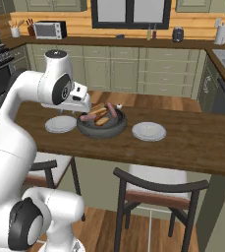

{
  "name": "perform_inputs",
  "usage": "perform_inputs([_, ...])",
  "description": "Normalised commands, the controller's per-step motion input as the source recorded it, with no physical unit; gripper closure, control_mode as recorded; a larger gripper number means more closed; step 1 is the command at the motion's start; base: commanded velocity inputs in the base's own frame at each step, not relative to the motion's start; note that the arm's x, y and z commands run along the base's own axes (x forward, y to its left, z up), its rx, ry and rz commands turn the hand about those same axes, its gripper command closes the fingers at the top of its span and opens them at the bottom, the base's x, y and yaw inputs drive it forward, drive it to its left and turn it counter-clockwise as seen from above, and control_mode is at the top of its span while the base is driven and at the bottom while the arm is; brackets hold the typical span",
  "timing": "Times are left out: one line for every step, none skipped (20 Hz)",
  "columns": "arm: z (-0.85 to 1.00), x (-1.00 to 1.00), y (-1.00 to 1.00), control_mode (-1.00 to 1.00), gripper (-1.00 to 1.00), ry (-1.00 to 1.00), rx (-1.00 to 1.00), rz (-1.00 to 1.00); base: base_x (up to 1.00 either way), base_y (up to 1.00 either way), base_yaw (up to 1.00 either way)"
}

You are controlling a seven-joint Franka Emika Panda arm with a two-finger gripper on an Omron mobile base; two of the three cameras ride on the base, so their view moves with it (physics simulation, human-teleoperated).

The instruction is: Place one bun and one sausage from the bowl on each plate.

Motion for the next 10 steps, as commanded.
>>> perform_inputs([0.0,0.0,0.0,1.0,-1.0,0.0,0.0,0.0,0.0,0.0,0.0])
perform_inputs([0.0,0.0,0.0,1.0,-1.0,0.0,0.0,0.0,0.0,0.0,0.0])
perform_inputs([0.0,0.0,0.0,1.0,-1.0,0.0,0.0,0.0,0.0,0.0,0.0])
perform_inputs([0.0,0.0,0.0,1.0,-1.0,0.0,0.0,0.0,0.0,0.0,0.0])
perform_inputs([0.0,0.0,0.0,1.0,-1.0,0.0,0.0,0.0,0.4,0.0,0.0])
perform_inputs([0.0,0.0,0.0,1.0,-1.0,0.0,0.0,0.0,0.57,0.0,0.0])
perform_inputs([0.0,0.0,0.0,1.0,-1.0,0.0,0.0,0.0,0.6,0.0,0.0])
perform_inputs([0.0,0.0,0.0,1.0,-1.0,0.0,0.0,0.0,0.74,0.0,0.0])
perform_inputs([0.0,0.0,0.0,1.0,-1.0,0.0,0.0,0.0,0.74,0.0,0.0])
perform_inputs([0.0,0.0,0.0,1.0,-1.0,0.0,0.0,0.0,0.67,0.0,0.0])
